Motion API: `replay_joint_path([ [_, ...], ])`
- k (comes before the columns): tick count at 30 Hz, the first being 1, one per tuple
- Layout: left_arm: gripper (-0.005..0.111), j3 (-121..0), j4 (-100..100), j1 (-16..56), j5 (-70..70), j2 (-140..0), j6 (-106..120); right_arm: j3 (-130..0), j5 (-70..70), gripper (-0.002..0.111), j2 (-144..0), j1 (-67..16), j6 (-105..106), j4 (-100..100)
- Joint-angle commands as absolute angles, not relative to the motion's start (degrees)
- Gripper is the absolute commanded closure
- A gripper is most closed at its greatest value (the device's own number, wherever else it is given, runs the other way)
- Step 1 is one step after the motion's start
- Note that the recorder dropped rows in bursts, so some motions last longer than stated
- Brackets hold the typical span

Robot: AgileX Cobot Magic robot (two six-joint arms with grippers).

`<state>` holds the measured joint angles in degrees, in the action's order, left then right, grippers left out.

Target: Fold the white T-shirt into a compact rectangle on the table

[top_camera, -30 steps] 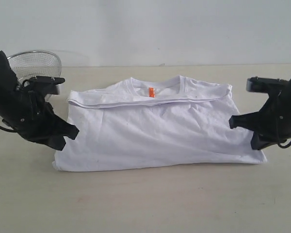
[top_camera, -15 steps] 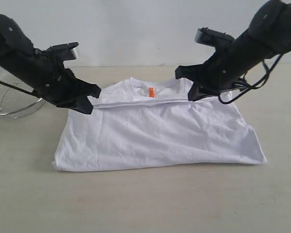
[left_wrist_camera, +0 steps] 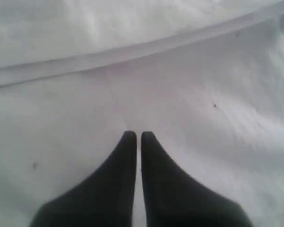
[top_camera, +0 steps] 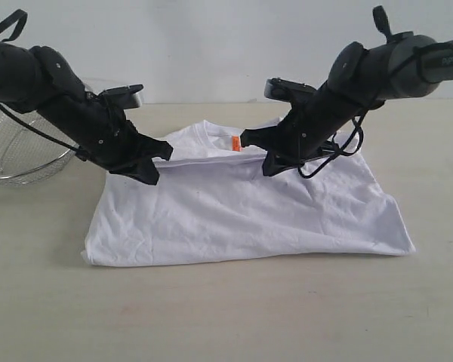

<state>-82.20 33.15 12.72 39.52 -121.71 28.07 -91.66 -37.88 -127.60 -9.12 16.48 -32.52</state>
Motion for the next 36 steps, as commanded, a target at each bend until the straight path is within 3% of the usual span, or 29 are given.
replay_joint_path([
  [1, 0.102, -82.7, 33.7, 12.7, 40.2, -121.6, 28.7, -97.2, -36.7, 0.108, -131.0, -9.2, 14.0, -32.4],
  [8, 0.102, -82.7, 33.7, 12.7, 42.1, -121.6, 28.1, -110.5, -32.8, 0.108, -133.9, -9.0, 6.6, -31.4],
  [13, 0.102, -82.7, 33.0, 12.7, 44.0, -121.6, 28.1, -116.3, -39.6, 0.108, -133.9, -8.9, 5.0, -25.3],
  [22, 0.102, -83.6, 31.4, 12.7, 40.2, -121.6, 28.1, -113.8, -51.3, 0.108, -133.9, -8.9, 5.5, -16.4],
  [36, 0.102, -91.2, 26.8, 12.6, 38.9, -127.2, 24.9, -113.2, -46.8, 0.108, -135.6, -7.4, -8.3, 0.8],
])
